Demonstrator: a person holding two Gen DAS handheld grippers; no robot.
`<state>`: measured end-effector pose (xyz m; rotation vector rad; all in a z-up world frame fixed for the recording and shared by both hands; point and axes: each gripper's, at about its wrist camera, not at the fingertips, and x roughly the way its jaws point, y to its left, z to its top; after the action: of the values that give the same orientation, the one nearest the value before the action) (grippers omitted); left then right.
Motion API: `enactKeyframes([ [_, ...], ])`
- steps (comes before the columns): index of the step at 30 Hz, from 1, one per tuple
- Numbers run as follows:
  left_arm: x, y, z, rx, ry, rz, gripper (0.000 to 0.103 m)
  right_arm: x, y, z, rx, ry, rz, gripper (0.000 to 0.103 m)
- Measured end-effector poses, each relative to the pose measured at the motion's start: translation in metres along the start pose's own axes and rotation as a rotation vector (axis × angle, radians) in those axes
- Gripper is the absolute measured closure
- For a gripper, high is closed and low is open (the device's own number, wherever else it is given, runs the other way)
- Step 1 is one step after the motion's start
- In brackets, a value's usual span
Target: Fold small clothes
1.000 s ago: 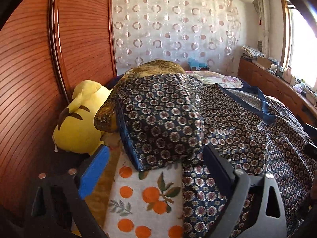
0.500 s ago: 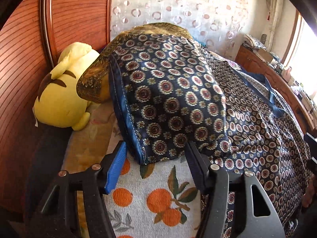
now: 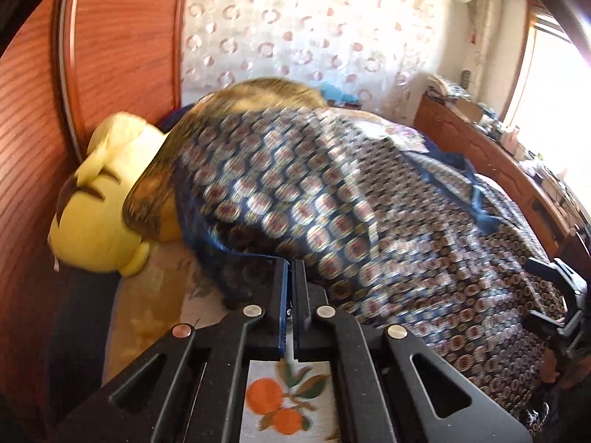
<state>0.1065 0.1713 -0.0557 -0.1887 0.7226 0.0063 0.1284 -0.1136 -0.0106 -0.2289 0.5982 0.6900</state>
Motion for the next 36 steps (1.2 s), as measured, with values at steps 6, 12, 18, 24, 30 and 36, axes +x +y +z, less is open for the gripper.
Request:
enactKeyframes([
  [6, -0.01, -0.016, 0.02, 0.047, -0.022, -0.045, 0.101, -0.005, -0.012, -0.003, 0.028, -0.006, -0.012, 0.0],
  [12, -0.002, -0.099, 0.039, 0.184, 0.005, -0.19, 0.101, -0.022, -0.031, -0.006, 0.07, -0.04, -0.052, 0.0],
  [18, -0.004, -0.165, 0.027, 0.289, 0.022, -0.246, 0.101, -0.04, -0.055, -0.018, 0.132, -0.053, -0.097, 0.0],
  [24, -0.02, -0.149, 0.012, 0.314, 0.01, -0.143, 0.057, -0.045, -0.062, -0.023, 0.146, -0.051, -0.111, 0.0],
  [30, -0.011, -0.089, -0.008, 0.235, 0.057, -0.069, 0.026, -0.035, -0.054, -0.008, 0.127, -0.046, -0.087, 0.0],
  [36, 0.011, -0.052, -0.031, 0.175, 0.13, -0.012, 0.026, -0.014, -0.034, 0.02, 0.027, -0.029, -0.016, 0.005],
])
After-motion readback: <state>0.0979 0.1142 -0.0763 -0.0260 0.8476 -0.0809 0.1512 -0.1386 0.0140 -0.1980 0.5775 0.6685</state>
